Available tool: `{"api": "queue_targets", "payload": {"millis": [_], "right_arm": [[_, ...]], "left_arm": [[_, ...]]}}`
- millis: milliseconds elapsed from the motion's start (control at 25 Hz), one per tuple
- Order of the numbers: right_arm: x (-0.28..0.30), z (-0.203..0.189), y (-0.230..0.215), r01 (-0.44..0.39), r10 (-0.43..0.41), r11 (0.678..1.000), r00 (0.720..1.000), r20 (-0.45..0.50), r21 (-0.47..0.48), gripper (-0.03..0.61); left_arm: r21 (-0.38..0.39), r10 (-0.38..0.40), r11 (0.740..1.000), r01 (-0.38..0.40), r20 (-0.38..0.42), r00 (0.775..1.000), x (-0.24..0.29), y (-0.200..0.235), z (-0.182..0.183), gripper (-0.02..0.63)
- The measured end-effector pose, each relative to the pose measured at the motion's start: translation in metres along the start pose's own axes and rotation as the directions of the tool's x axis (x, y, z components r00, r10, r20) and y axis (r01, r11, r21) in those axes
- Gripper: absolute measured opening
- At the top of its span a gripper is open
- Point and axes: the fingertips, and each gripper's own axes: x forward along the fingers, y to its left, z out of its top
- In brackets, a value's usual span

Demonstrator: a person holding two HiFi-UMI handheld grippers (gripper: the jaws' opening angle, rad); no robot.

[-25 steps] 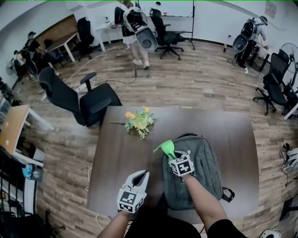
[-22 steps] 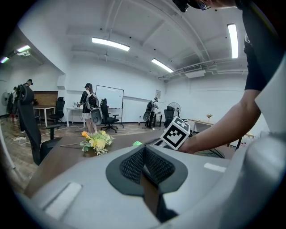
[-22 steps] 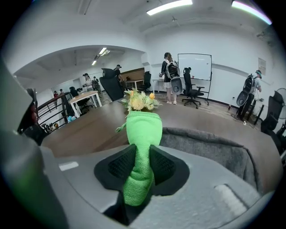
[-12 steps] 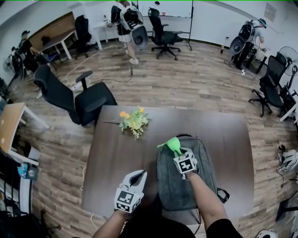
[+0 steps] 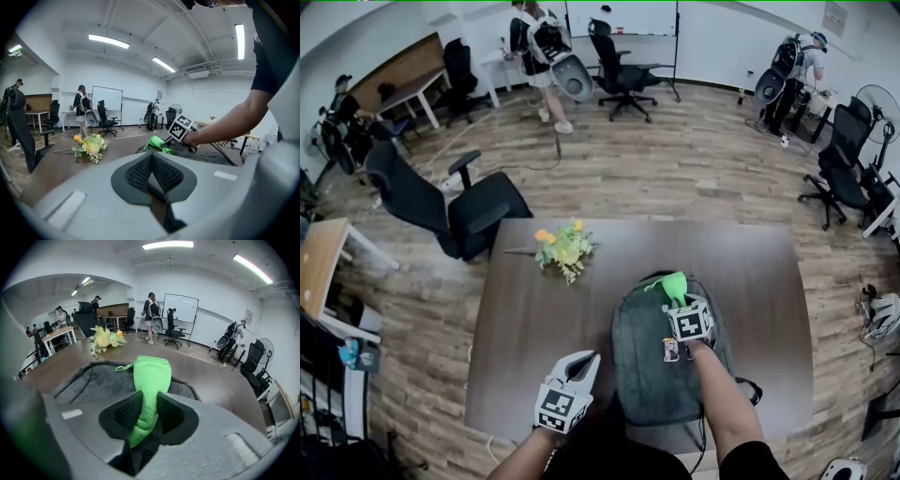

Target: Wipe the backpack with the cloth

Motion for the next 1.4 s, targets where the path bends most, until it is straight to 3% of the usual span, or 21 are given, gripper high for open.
{"api": "queue_targets", "payload": {"millis": [280,480,600,840,1080,1400], "right_arm": [[-0.018,0.015,-0.023,0.058,-0.059,0.998,0.997,0.056,0.02,0.101],[-0.028,-0.005,-0.07,0.16,-0.16,0.984,0.987,-0.016,0.073,0.101],[-0.036,-0.006,-0.094,0.193,-0.193,0.974,0.981,-0.005,0.117,0.101],[-0.056,-0.004,-0.108,0.195,-0.204,0.968,0.978,0.043,0.158,0.101],[-0.077,0.016,-0.07,0.103,-0.114,0.991,0.984,0.137,0.089,0.101],[-0.083,0.028,0.056,-0.114,0.111,0.993,0.976,0.187,0.004,0.101]], "left_arm": [[-0.001,0.009,1.0,-0.009,-0.016,1.0,-0.002,-0.003,-0.001,0.018],[0.0,0.001,1.0,-0.001,-0.023,1.0,-0.007,-0.008,-0.002,0.018],[0.003,0.006,1.0,-0.006,-0.026,1.0,-0.009,-0.008,-0.006,0.018],[-0.004,0.018,1.0,-0.018,-0.034,0.999,-0.015,-0.004,-0.014,0.018],[0.01,0.036,0.999,-0.036,-0.004,0.999,-0.018,-0.002,-0.009,0.018],[-0.015,0.046,0.999,-0.046,-0.003,0.999,-0.024,-0.003,-0.009,0.018]]}}
